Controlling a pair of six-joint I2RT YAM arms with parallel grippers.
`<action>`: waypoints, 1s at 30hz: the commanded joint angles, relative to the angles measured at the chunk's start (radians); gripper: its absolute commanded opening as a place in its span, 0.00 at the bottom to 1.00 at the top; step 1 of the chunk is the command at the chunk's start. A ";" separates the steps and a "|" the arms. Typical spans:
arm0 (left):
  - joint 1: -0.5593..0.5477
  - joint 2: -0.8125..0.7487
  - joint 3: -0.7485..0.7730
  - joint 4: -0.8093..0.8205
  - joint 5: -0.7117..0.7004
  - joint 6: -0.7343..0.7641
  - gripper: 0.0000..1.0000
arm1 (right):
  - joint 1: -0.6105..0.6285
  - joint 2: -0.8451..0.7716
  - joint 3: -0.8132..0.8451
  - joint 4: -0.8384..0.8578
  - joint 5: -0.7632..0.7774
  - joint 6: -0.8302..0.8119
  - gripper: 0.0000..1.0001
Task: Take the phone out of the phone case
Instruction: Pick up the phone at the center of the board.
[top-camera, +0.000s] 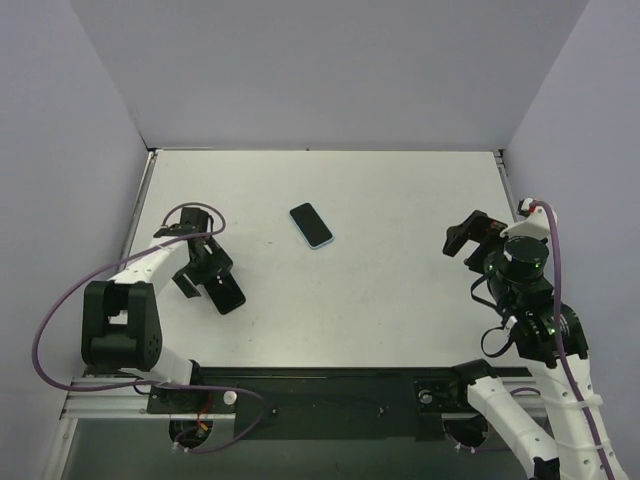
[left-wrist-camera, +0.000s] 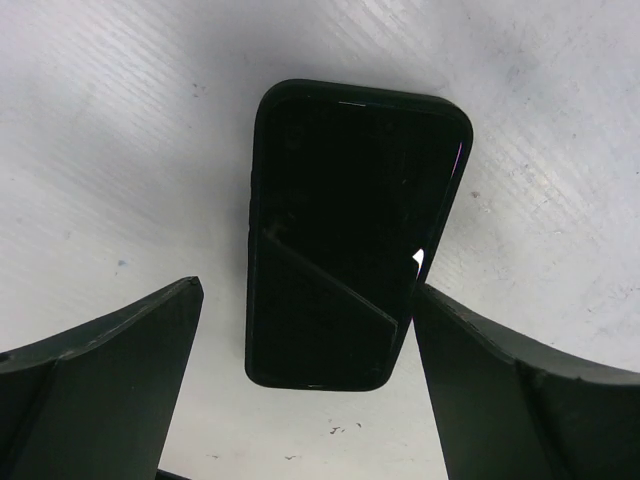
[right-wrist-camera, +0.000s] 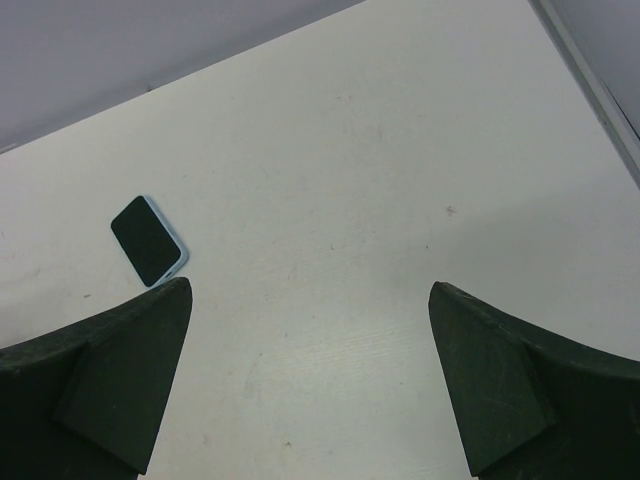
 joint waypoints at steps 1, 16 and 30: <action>0.014 0.022 -0.016 0.103 0.052 -0.015 0.97 | 0.002 0.012 -0.021 0.047 0.005 0.015 1.00; 0.017 0.100 -0.050 0.203 0.086 0.008 0.97 | 0.002 0.026 -0.027 0.050 0.002 0.021 1.00; -0.012 0.129 -0.024 0.194 0.050 0.062 0.97 | 0.002 0.043 -0.041 0.061 -0.021 0.033 1.00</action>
